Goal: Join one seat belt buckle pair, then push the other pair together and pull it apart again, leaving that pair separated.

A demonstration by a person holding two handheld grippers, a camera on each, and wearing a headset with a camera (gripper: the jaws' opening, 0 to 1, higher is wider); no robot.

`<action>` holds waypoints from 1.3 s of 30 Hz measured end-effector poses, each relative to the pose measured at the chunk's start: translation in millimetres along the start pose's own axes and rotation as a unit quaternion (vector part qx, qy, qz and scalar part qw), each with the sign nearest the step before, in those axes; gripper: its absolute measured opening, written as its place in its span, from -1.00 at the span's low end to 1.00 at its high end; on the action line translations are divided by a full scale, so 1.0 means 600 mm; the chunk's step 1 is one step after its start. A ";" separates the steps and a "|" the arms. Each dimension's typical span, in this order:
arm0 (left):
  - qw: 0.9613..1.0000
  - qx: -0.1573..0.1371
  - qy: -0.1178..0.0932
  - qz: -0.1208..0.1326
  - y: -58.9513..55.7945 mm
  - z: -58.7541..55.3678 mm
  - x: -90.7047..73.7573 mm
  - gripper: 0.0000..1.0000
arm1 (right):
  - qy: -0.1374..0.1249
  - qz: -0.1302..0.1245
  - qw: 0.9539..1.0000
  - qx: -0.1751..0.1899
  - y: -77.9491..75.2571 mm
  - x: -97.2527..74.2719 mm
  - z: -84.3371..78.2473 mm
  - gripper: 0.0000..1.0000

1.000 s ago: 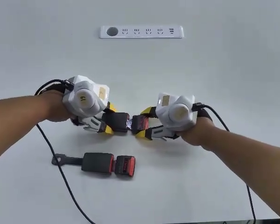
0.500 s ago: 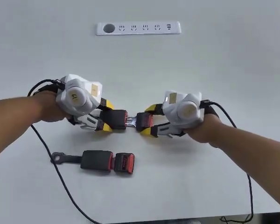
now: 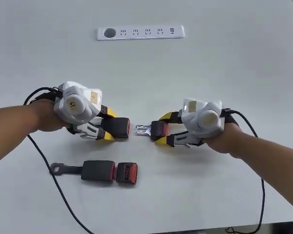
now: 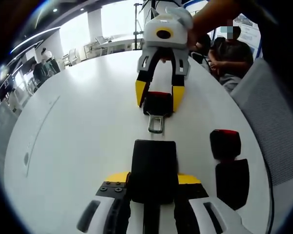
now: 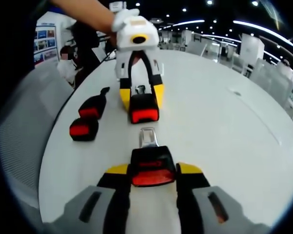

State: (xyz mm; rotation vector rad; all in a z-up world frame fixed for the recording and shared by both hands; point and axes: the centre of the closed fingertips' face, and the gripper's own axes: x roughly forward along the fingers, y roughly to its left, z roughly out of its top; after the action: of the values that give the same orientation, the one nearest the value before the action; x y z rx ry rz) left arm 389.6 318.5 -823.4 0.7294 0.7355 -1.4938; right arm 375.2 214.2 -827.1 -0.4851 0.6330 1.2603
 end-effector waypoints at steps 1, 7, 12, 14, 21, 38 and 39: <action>1.000 0.000 0.000 0.000 0.000 0.000 0.000 -0.31 | -0.001 0.000 1.000 -0.002 0.000 0.000 -0.001 -0.28; 1.000 -0.001 -0.001 0.000 -0.001 0.000 0.000 -0.31 | -0.005 -0.002 1.000 -0.001 0.000 -0.021 -0.014 -0.28; 1.000 -0.003 0.001 0.001 -0.001 0.001 0.000 -0.31 | -0.009 -0.008 1.000 0.002 0.005 -0.036 -0.028 -0.27; 1.000 -0.003 0.002 0.001 -0.002 0.001 0.000 -0.31 | -0.009 -0.010 1.000 0.004 0.005 -0.044 -0.035 -0.27; 1.000 -0.005 0.002 0.001 -0.003 0.000 -0.001 -0.31 | -0.006 -0.012 1.000 0.007 0.008 -0.065 -0.058 -0.27; 1.000 -0.009 0.006 0.002 -0.002 0.001 -0.001 -0.30 | 0.007 -0.013 1.000 0.017 0.007 -0.110 -0.102 -0.26; 1.000 -0.009 0.006 0.002 -0.002 0.001 -0.001 -0.30 | 0.009 -0.013 1.000 0.018 0.007 -0.111 -0.102 -0.26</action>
State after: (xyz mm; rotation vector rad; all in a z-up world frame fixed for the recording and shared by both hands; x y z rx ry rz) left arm 388.2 318.2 -822.6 0.7254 0.7556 -1.4780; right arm 349.0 127.4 -827.4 -0.4736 0.6611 1.2191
